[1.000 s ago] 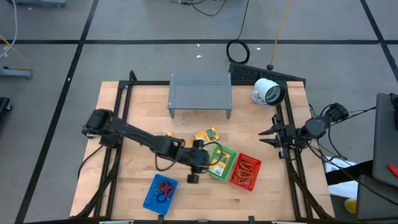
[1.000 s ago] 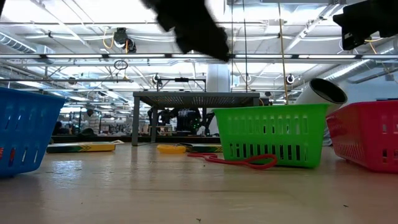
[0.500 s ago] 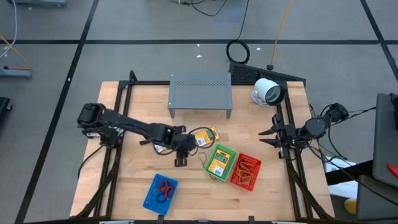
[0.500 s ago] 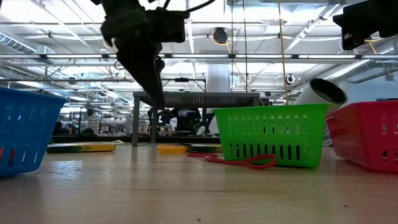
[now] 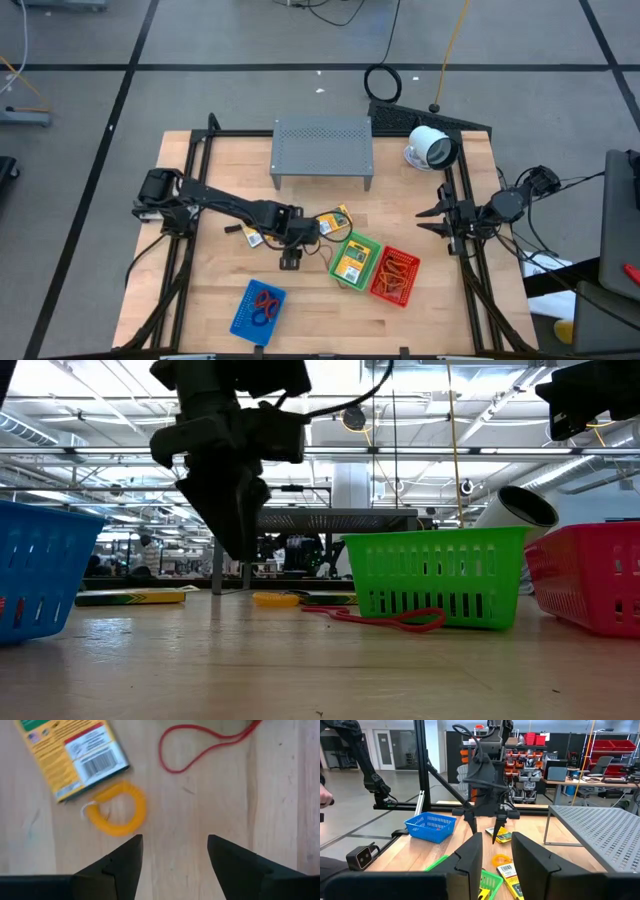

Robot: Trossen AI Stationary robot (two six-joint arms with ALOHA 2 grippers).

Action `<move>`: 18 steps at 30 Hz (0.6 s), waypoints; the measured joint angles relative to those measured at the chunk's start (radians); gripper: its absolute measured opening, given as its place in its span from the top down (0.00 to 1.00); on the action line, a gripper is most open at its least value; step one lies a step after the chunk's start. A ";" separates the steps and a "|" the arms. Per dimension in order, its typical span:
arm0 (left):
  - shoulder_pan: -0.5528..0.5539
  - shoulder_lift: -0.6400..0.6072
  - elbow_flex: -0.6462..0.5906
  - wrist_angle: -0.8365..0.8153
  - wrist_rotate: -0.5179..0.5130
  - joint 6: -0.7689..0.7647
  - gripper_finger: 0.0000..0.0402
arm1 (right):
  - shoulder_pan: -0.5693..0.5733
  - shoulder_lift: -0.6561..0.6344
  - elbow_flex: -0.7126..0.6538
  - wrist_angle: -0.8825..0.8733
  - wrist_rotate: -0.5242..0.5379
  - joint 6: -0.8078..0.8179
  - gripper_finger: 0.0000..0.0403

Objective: Pick & Place Office Desk Supplies
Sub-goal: Put the yellow spring rubberband band into the blue bin

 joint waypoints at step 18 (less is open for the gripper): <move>0.085 0.173 0.187 -0.083 0.086 0.091 0.46 | 0.000 0.000 0.000 0.000 0.000 0.000 0.76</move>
